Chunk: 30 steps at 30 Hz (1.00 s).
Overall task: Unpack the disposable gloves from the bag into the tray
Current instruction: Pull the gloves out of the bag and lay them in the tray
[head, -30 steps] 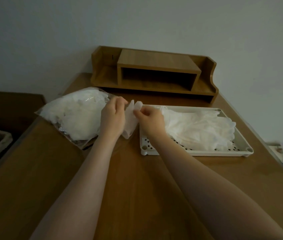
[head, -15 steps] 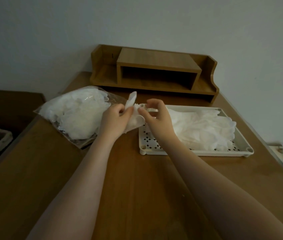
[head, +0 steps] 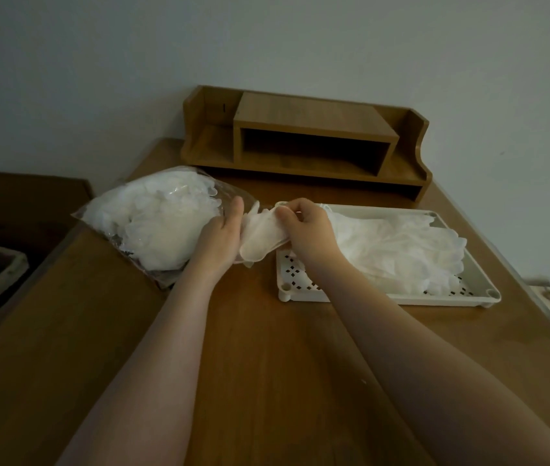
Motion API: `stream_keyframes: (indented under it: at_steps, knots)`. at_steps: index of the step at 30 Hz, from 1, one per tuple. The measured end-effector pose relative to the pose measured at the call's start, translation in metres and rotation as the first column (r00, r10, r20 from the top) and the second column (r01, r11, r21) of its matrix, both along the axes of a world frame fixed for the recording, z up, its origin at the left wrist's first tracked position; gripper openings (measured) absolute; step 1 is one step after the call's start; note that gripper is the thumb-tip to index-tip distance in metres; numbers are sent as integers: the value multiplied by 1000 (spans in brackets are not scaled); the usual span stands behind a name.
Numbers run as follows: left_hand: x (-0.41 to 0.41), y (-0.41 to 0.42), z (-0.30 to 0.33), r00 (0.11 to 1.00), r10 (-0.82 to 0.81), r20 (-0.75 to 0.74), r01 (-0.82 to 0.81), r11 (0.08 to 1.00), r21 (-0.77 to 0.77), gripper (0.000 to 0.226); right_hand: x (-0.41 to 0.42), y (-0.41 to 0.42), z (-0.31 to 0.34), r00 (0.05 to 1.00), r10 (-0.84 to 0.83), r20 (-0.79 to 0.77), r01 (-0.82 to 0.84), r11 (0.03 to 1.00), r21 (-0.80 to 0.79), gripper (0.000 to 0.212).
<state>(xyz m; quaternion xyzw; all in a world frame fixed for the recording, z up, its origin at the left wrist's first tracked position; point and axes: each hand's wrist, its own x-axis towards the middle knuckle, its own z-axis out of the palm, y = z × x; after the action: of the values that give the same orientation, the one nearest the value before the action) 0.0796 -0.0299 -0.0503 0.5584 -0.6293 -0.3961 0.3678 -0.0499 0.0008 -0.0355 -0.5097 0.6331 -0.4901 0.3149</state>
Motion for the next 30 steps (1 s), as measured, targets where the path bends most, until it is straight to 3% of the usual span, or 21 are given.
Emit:
stream_keyframes:
  at_steps: [2, 5, 8, 12, 16, 18, 21, 25, 27, 29, 30]
  knots:
    - [2, -1, -5, 999, -38, 3, 38, 999, 29, 67, 1, -2, 3, 960, -52, 276, 20, 993, 118, 17]
    - [4, 3, -5, 994, -109, -33, 109, 994, -9, 59, 2, -2, 11, 751, -128, 648, -18, 977, 215, 24]
    - [4, 3, -4, 994, -98, 47, 103, 987, -124, 48, 0, -2, 15, 667, -220, 712, 24, 961, 275, 26]
    - [5, -1, -3, 987, 82, 140, -44, 966, -257, 41, -5, -1, 17, 605, -306, 735, 126, 948, 292, 23]
    - [5, -3, -6, 964, 240, 114, -208, 949, -238, 48, -10, 0, 19, 390, -219, 895, 149, 974, 173, 18]
    - [5, -3, -8, 942, 302, 146, -249, 922, -296, 51, -12, 1, 20, 330, -153, 931, 126, 985, 117, 22]
    - [7, -8, -17, 929, 306, 207, -209, 898, -388, 47, -12, 0, 18, 348, -109, 931, 60, 994, 94, 35]
    - [11, -12, -21, 849, 445, 285, -309, 856, -415, 28, -10, -1, 12, 454, -149, 878, 38, 988, 148, 24]
    - [7, -5, -12, 865, 474, 164, -338, 792, -509, 16, -9, -1, 7, 485, -115, 867, 7, 992, 127, 19]
    - [-1, 5, 1, 962, 271, 19, -202, 759, -619, 19, -9, -2, 2, 494, -63, 867, -33, 995, 91, 18]
    - [-4, 10, 7, 989, 138, 57, -65, 742, -668, 24, -8, -2, 2, 493, -37, 869, -52, 996, 72, 17]
